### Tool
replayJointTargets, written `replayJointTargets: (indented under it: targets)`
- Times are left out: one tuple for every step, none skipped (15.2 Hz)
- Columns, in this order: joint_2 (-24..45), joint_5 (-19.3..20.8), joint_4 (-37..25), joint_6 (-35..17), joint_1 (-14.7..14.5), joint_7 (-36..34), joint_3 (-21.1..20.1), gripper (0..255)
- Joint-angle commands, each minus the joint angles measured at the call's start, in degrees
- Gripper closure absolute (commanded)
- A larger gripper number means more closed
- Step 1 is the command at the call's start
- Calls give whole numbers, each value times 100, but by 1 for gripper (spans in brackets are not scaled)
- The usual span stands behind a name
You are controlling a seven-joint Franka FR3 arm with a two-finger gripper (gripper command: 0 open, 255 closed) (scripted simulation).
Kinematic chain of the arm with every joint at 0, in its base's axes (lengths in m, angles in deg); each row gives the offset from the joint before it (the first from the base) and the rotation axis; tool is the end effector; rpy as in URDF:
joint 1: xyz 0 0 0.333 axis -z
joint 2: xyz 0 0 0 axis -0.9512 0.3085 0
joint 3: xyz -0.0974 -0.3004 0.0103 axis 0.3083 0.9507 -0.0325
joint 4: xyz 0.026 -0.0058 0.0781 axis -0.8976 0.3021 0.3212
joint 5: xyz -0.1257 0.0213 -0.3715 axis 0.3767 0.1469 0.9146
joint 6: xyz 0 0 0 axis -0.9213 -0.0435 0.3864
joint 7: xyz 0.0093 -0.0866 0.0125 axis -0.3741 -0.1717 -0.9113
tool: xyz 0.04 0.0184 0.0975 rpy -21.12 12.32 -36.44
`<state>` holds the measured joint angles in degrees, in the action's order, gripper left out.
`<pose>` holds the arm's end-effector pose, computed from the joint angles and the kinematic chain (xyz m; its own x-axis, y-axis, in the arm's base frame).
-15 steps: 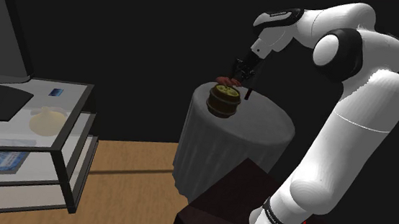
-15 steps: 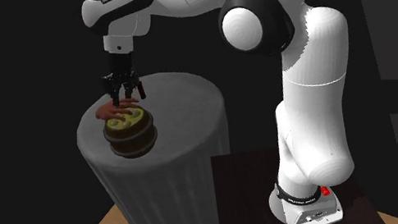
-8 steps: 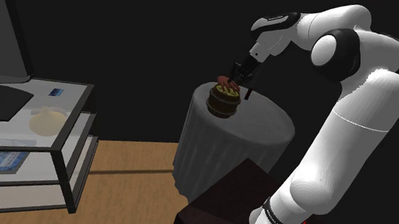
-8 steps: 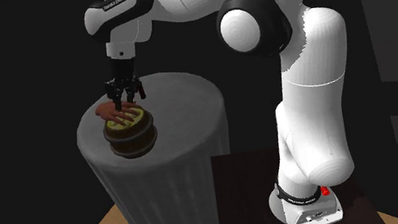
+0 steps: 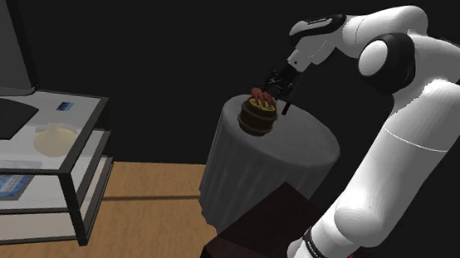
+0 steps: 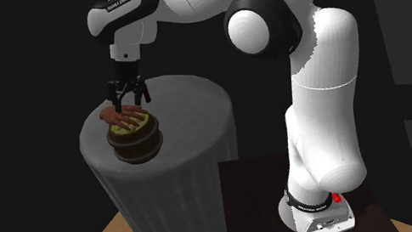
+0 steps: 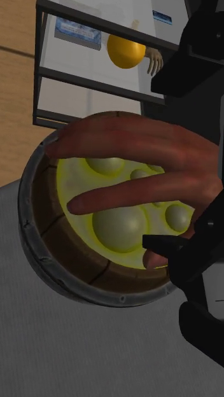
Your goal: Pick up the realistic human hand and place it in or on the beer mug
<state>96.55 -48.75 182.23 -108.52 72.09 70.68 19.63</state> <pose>0.4919 -0.3249 0.4614 0.8756 -0.4826 0.0210 -0.4407 -0.8159 -0.3744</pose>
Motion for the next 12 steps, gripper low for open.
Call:
replayJointTargets:
  targets:
    - [-2, 2, -2, 4, 1, 0, 1, 0]
    - [-35, 50, -142, 173, 33, -31, 32, 0]
    - [-60, 90, -291, 347, 67, -58, 61, 0]
    - [-75, 121, -450, 524, 105, -81, 90, 0]
    - [-80, 140, -583, 667, 136, -95, 113, 0]
    - [-80, 140, -583, 667, 136, -95, 113, 0]
    - [-81, 141, -582, 666, 136, -96, 113, 0]
    - [-80, 140, -582, 667, 136, -96, 113, 0]
    - [-80, 140, -583, 667, 136, -96, 113, 0]
    - [-80, 140, -583, 667, 136, -95, 113, 0]
    - [-80, 140, -583, 667, 136, -95, 113, 0]
    - [-80, 140, -583, 667, 136, -95, 113, 0]
